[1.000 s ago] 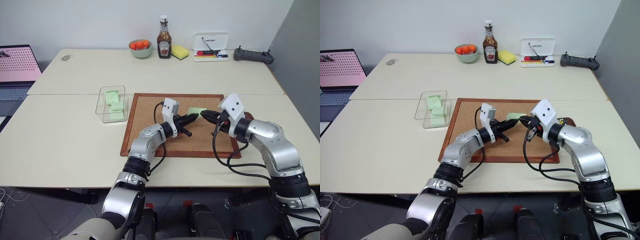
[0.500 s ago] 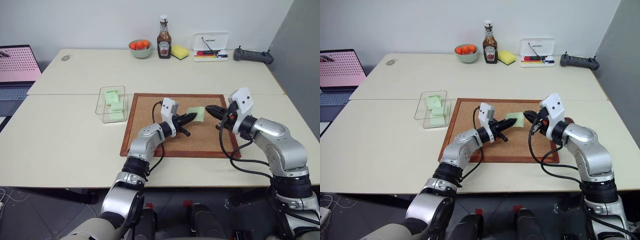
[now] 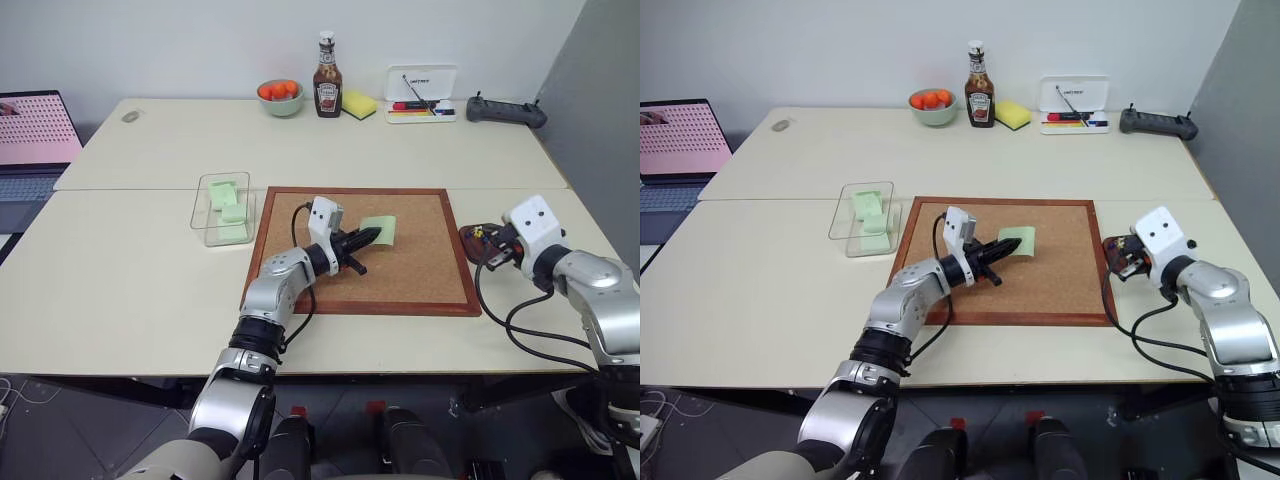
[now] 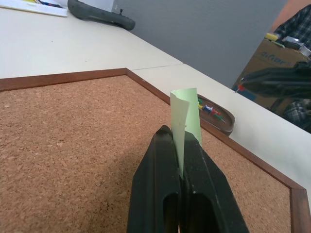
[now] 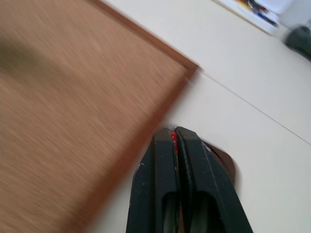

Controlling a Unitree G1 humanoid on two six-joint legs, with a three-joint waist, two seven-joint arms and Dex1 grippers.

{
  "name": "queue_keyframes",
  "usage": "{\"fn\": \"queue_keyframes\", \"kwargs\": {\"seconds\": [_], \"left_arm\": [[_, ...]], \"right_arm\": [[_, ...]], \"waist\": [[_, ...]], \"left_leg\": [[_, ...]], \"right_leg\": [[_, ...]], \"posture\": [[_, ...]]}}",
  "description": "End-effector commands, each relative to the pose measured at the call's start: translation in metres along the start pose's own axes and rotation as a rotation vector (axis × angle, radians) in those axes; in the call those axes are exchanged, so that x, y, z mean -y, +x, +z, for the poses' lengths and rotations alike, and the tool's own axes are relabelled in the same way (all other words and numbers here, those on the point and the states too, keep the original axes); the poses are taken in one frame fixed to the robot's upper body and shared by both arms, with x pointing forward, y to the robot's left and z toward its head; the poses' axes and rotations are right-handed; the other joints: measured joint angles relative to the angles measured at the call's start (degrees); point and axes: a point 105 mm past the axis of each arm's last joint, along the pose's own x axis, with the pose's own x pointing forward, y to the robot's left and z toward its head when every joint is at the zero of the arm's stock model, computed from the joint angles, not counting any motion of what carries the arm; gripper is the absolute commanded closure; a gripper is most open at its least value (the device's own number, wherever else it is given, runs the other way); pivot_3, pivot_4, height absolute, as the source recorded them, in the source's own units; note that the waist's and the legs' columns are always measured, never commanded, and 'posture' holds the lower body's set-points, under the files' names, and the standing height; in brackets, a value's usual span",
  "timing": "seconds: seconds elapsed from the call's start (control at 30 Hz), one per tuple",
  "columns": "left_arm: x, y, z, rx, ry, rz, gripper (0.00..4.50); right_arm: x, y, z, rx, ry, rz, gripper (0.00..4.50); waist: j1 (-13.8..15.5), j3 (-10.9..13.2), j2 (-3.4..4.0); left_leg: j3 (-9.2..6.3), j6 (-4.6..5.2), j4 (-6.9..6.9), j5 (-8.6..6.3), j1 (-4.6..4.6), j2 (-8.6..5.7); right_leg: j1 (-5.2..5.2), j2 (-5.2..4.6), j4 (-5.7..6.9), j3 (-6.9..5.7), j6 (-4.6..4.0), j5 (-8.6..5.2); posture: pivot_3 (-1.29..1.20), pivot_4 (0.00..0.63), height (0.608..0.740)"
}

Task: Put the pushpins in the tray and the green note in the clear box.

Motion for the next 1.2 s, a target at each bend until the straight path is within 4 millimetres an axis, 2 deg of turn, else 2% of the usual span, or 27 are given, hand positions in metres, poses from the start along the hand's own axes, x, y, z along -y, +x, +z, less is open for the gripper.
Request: {"fn": "queue_keyframes", "kwargs": {"seconds": [0.03, 0.13, 0.3, 0.6, 0.67, 0.8, 0.87, 0.9, 1.07, 1.2], "left_arm": [[0.007, 0.002, 0.010, 0.021, 0.048, -0.028, 4.45], [0.008, 0.003, 0.010, 0.019, 0.054, -0.032, 4.45], [0.010, 0.002, 0.010, 0.014, 0.066, -0.035, 4.50], [0.006, -0.002, 0.012, 0.013, 0.075, -0.023, 4.50], [0.006, -0.002, 0.013, 0.014, 0.080, -0.021, 4.50], [0.002, -0.004, 0.025, 0.036, 0.112, -0.002, 4.50], [-0.007, -0.011, 0.041, 0.042, 0.197, 0.045, 4.50], [-0.013, -0.015, 0.050, 0.044, 0.237, 0.075, 4.50], [-0.038, -0.042, 0.083, 0.042, 0.373, 0.229, 4.50], [-0.068, -0.083, 0.115, 0.016, 0.492, 0.423, 4.50]], "right_arm": [[0.011, 0.005, -0.010, -0.030, -0.086, -0.049, 4.50], [0.013, 0.011, -0.018, -0.054, -0.104, -0.061, 4.50], [0.016, 0.016, -0.025, -0.070, -0.105, -0.065, 3.49], [0.019, 0.018, -0.020, -0.044, -0.073, -0.075, 1.56], [0.021, 0.018, -0.016, -0.032, -0.074, -0.082, 1.25], [0.029, 0.010, 0.003, 0.024, -0.072, -0.097, 0.39], [0.025, 0.003, 0.027, 0.107, -0.067, -0.047, 0.05], [0.020, 0.000, 0.038, 0.147, -0.061, -0.013, 0.05], [-0.014, -0.009, 0.077, 0.303, -0.011, 0.201, 0.05], [-0.058, -0.013, 0.115, 0.441, 0.020, 0.424, 0.05]], "waist": [[-0.02, 0.00, 0.00], [0.03, 0.00, 0.00], [0.06, 0.00, 0.00], [0.08, 0.00, 0.00], [0.08, 0.00, 0.00], [0.09, 0.00, 0.00], [0.03, 0.00, 0.00], [-0.09, 0.01, 0.00], [-0.28, 0.02, -0.01], [-0.46, 0.03, -0.03]], "left_leg": [[0.00, 0.00, 0.00, 0.00, 0.00, 0.00], [0.00, 0.00, 0.01, 0.00, -0.01, -0.01], [0.01, 0.00, 0.02, 0.00, -0.01, -0.01], [0.00, 0.00, 0.03, 0.00, -0.01, -0.02], [-0.01, 0.00, 0.03, 0.00, -0.02, -0.02], [-0.01, 0.00, 0.03, 0.00, -0.02, -0.02], [-0.01, 0.00, 0.02, 0.00, -0.02, -0.02], [-0.01, 0.00, 0.02, 0.00, -0.01, -0.01], [-0.04, -0.01, 0.01, 0.00, 0.02, 0.04], [-0.06, -0.01, 0.01, 0.00, 0.04, 0.04]], "right_leg": [[0.00, 0.00, 0.01, 0.00, 0.00, 0.00], [0.00, 0.00, 0.00, 0.01, 0.01, 0.00], [0.00, 0.00, 0.00, 0.02, 0.01, 0.01], [0.01, 0.00, 0.00, 0.03, 0.01, 0.01], [0.01, 0.00, 0.00, 0.02, 0.01, 0.01], [0.01, 0.00, 0.00, 0.02, 0.01, 0.01], [0.01, 0.00, 0.01, 0.03, 0.01, 0.01], [0.00, 0.00, 0.02, 0.02, 0.01, 0.01], [0.01, 0.05, 0.03, 0.01, 0.01, 0.01], [0.05, 0.03, 0.01, 0.00, 0.02, 0.01]], "posture": [[0.00, 0.150, 0.740], [0.00, 0.150, 0.740], [0.00, 0.150, 0.740], [0.00, 0.150, 0.740], [0.00, 0.150, 0.740], [0.00, 0.150, 0.740], [0.00, 0.150, 0.740], [0.00, 0.150, 0.740], [0.00, 0.150, 0.740], [0.00, 0.150, 0.740]]}}
